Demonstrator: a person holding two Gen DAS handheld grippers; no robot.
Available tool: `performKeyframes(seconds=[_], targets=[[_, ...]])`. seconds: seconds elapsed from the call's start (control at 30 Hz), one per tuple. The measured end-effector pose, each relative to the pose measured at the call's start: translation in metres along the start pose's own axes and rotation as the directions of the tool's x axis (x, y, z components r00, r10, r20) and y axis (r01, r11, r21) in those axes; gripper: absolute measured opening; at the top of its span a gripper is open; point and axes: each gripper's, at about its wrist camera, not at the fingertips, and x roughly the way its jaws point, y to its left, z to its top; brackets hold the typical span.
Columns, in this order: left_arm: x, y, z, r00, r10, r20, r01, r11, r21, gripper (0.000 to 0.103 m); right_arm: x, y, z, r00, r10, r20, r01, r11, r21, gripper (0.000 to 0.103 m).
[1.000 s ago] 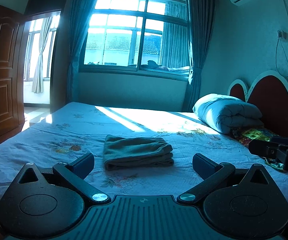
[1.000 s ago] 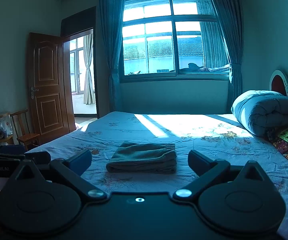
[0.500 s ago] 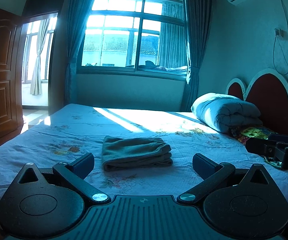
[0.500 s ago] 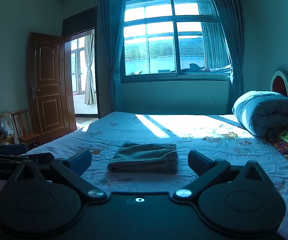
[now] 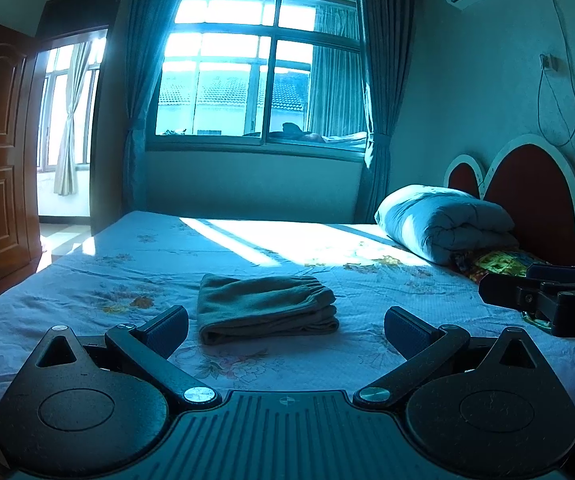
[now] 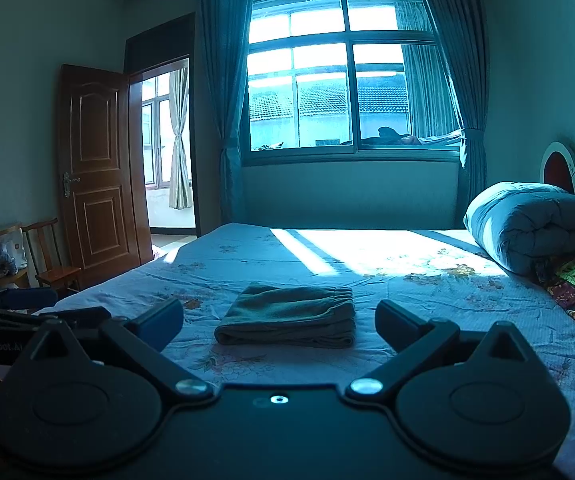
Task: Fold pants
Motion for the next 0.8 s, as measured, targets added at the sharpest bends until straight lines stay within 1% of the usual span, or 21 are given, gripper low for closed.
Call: performKeyframes(seconds=[0.23, 0.4, 0.57, 0.67, 0.8], targets=[[-0.0020, -0.0017, -0.0014, 1.000, 0.006, 0.014, -0.006, 1.000, 0.001, 0.103, 0.0001, 0.0001, -0.0002, 1.000, 0.000, -0.003, 0.000, 1.000, -0.002, 0.097], [0.0002, -0.0053, -0.0017, 1.000, 0.010, 0.008, -0.010, 1.000, 0.016, 0.103, 0.0002, -0.0006, -0.0003, 1.000, -0.002, -0.002, 0.002, 1.000, -0.002, 0.097], [0.0006, -0.0049, -0.0014, 1.000, -0.016, 0.011, 0.016, 1.000, -0.007, 0.103, -0.0001, -0.0010, -0.0010, 1.000, -0.004, -0.001, 0.004, 1.000, -0.001, 0.097], [-0.0006, -0.0057, -0.0013, 0.999, -0.025, 0.024, 0.025, 1.000, 0.012, 0.103, 0.0003, -0.0012, -0.0007, 1.000, -0.009, 0.000, 0.009, 1.000, 0.000, 0.097], [0.0003, -0.0051, -0.0015, 0.999, -0.050, 0.010, 0.050, 0.999, 0.008, 0.103, 0.0005, -0.0024, -0.0009, 1.000, -0.014, 0.001, 0.014, 1.000, 0.003, 0.097]])
